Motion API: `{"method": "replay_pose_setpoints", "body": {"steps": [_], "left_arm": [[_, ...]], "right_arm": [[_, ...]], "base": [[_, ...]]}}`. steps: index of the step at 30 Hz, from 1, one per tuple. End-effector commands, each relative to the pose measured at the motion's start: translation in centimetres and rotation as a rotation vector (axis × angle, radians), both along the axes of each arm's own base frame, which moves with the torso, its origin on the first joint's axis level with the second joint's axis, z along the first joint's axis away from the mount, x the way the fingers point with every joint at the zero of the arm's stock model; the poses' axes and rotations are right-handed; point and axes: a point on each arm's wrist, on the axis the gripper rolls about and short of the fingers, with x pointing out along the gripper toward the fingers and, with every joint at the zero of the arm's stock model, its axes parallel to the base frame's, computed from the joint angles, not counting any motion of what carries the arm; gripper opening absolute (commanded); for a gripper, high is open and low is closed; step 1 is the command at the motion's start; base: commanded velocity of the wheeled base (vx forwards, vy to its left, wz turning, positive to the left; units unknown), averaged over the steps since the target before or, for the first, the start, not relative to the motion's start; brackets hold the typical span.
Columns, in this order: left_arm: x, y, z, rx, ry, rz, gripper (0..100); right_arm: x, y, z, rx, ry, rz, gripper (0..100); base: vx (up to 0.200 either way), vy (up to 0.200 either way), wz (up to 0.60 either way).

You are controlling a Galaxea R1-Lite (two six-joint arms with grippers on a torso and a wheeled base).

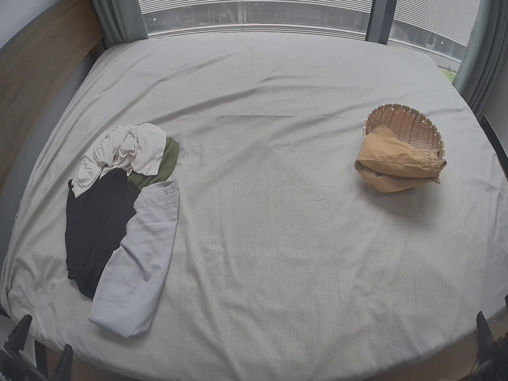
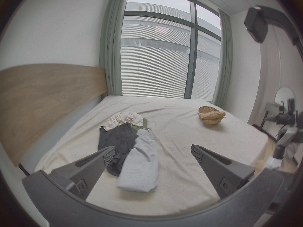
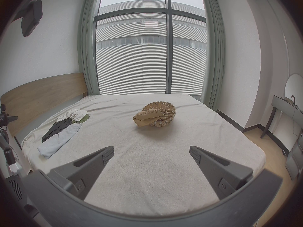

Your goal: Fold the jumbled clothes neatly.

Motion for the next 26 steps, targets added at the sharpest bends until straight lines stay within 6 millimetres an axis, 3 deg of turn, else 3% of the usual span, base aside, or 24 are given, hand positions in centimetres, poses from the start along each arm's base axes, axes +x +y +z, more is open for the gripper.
{"method": "replay_pose_setpoints", "body": {"steps": [1, 5, 26], "left_arm": [[-0.05, 0.14, -0.21, 0.035, -0.004, 0.064, 100], [0.00, 0.37, -0.16, 0.016, -0.012, 0.163, 100], [0.05, 0.27, -0.83, -0.041, 0.038, 0.113, 100]], "right_arm": [[0.05, 0.00, -0.50, 0.000, 0.006, 0.000, 100], [0.05, 0.00, -0.52, 0.003, 0.007, 0.000, 100], [0.05, 0.00, -0.52, -0.001, 0.007, -0.001, 100]], "base": [[0.000, 0.000, 0.00], [0.000, 0.000, 0.00], [0.000, 0.000, 0.00]]}}
